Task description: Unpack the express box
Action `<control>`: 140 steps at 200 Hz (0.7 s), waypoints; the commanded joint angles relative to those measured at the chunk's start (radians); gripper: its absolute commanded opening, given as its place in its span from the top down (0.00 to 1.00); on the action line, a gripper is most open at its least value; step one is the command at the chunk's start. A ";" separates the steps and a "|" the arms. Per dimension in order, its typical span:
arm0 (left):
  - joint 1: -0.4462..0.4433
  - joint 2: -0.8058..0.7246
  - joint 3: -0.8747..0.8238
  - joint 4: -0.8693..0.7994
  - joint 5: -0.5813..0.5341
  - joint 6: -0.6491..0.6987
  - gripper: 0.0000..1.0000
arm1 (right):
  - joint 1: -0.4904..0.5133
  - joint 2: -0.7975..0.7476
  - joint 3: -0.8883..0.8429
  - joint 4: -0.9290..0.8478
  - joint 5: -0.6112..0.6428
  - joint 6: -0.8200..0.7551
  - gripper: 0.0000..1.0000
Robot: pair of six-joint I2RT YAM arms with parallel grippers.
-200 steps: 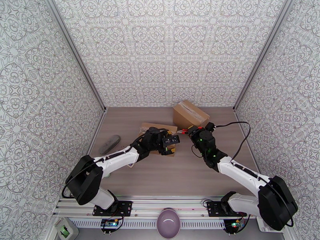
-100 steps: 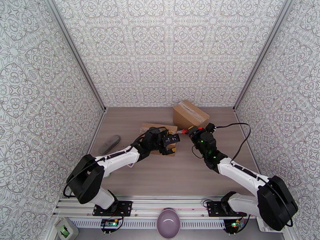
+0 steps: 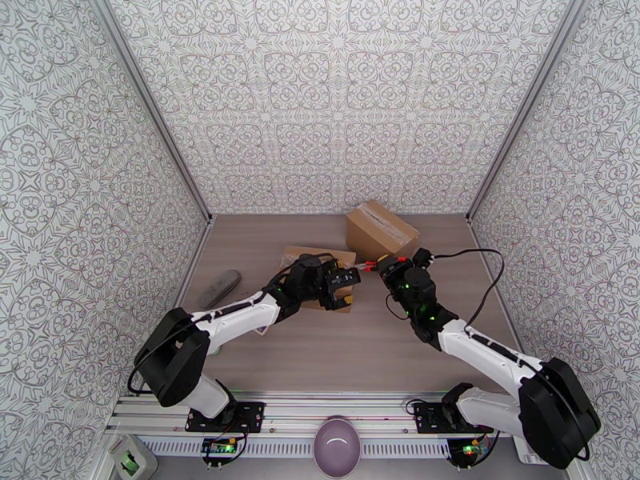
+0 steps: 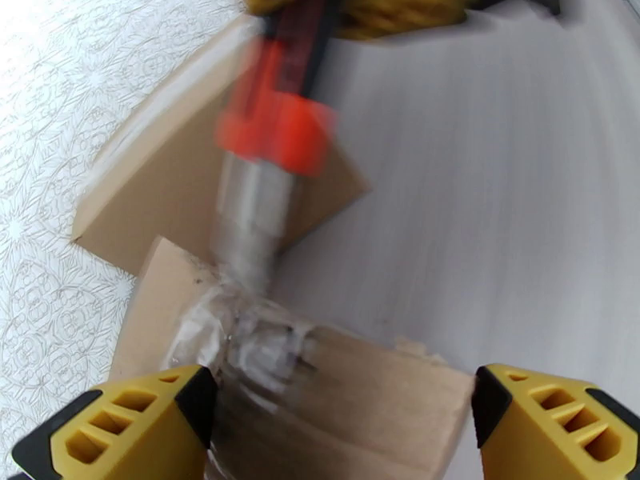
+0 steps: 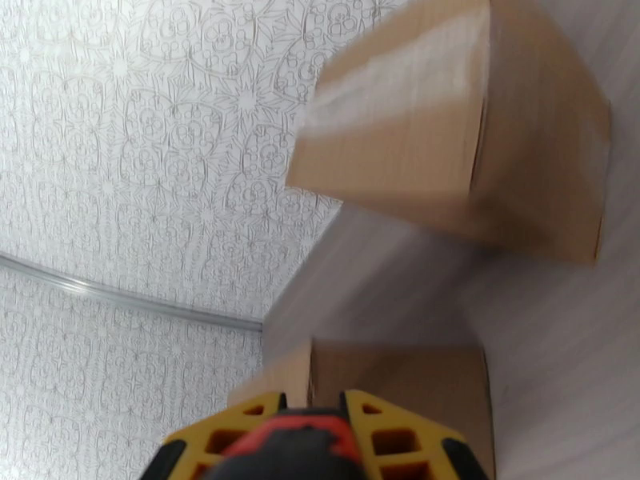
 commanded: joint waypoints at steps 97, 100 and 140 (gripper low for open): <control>0.052 -0.027 0.004 0.107 -0.095 -0.023 0.11 | 0.036 -0.079 -0.055 -0.180 -0.171 -0.071 1.00; 0.052 -0.027 0.004 0.105 -0.095 -0.025 0.11 | 0.036 -0.080 -0.055 -0.181 -0.170 -0.070 1.00; 0.059 -0.035 0.001 0.110 -0.074 -0.030 0.11 | 0.036 -0.101 -0.060 -0.194 -0.162 -0.060 1.00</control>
